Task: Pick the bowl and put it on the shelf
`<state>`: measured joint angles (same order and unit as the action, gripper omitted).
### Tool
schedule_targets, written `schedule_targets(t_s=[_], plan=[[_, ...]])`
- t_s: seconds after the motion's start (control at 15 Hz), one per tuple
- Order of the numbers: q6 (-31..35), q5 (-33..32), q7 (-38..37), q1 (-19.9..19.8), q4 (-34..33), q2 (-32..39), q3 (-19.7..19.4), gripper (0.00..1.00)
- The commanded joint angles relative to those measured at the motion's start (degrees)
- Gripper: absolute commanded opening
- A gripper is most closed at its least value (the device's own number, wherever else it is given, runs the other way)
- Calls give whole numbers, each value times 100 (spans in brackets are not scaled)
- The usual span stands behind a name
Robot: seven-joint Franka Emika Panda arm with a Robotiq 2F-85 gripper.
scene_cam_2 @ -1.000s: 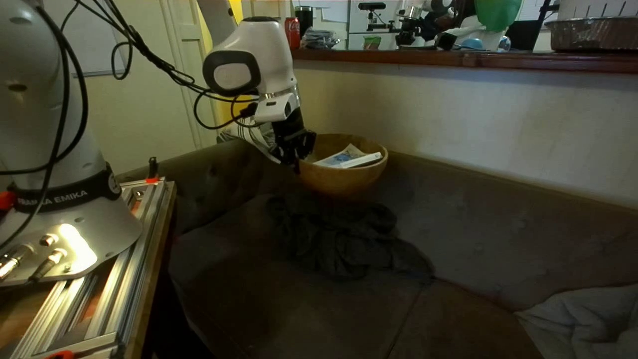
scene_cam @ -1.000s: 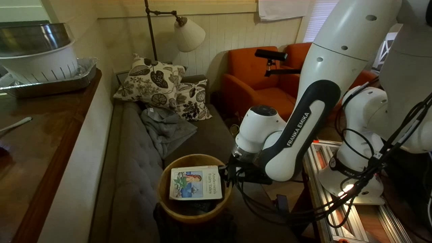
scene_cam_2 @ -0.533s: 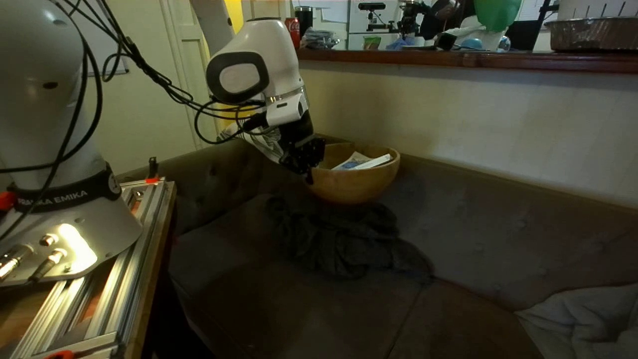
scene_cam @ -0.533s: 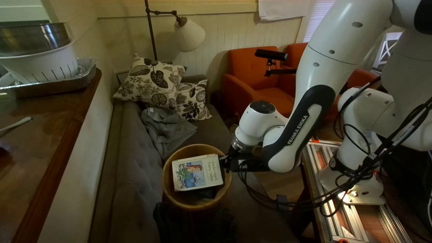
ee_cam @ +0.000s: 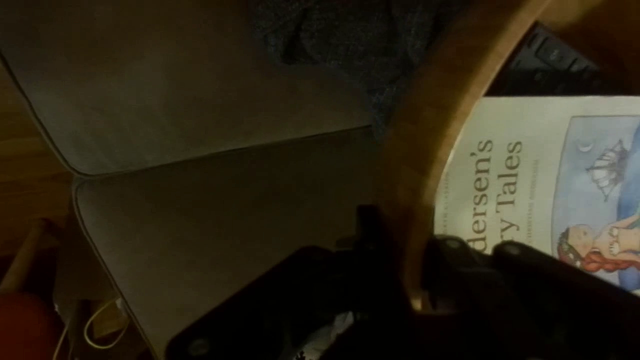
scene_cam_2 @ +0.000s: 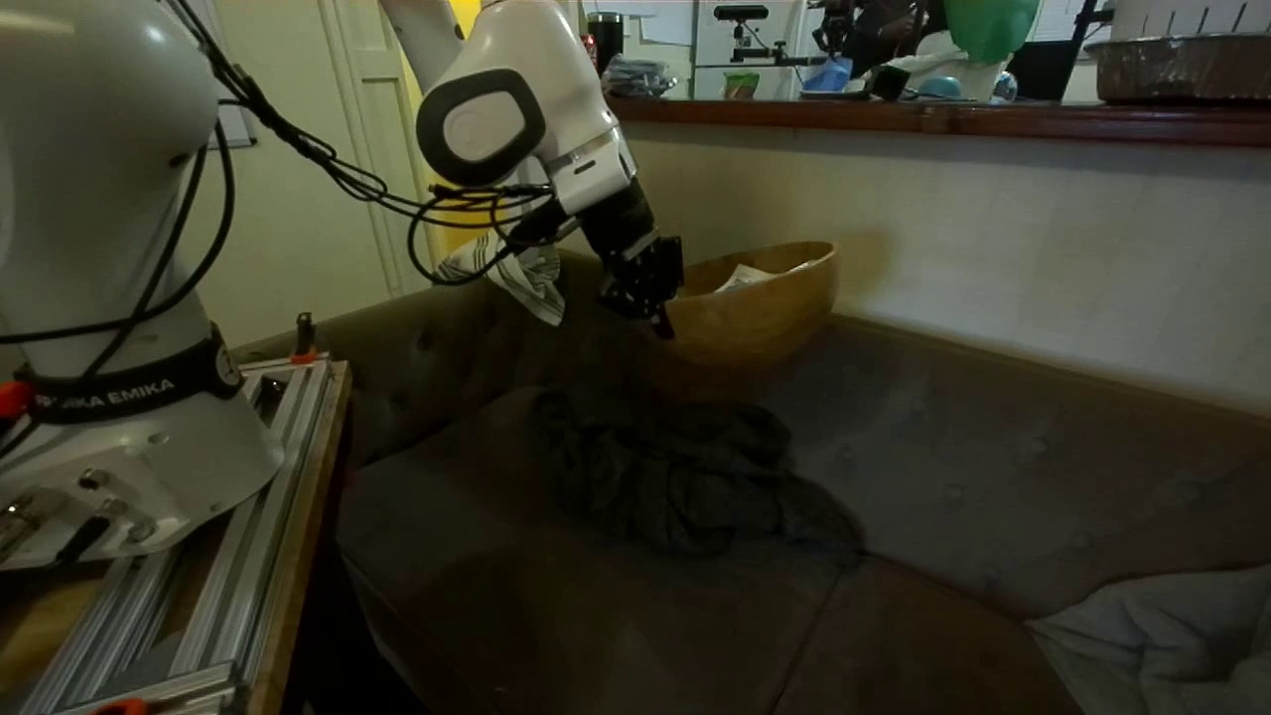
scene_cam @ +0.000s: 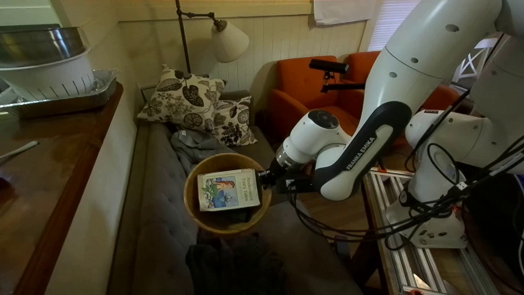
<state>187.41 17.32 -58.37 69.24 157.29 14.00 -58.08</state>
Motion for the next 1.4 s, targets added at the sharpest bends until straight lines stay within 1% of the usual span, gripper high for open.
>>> schedule_targets(t_s=[0.0, 0.13, 0.4, 0.47, 0.53, 0.67, 0.8, 0.87, 0.93, 1.0, 1.07, 1.2, 1.33], plan=[[211, 18, 390, 846, -71, -707, -959, 4], [148, 21, 507, 1262, -125, -877, -1394, 4], [-133, -23, 761, 1844, -278, -1464, -2083, 4], [-129, -24, 791, 1930, -327, -1546, -2178, 4], [-299, 0, 576, 1734, -100, -849, -1838, 14], [-344, 0, 651, 1820, -150, -1026, -1970, 14], [-349, 0, 679, 1825, -152, -1097, -2003, 14], [-353, 0, 682, 1825, -152, -1101, -2008, 4], [-439, 46, 609, 1859, -207, -1006, -1981, 4], [-550, 61, 581, 1911, -324, -851, -2033, 4], [-704, 27, 616, 1973, -420, -771, -2143, 4], [-885, -20, 708, 2215, -509, -754, -2486, 4], [-835, 15, 768, 2494, -556, -785, -2881, 4]])
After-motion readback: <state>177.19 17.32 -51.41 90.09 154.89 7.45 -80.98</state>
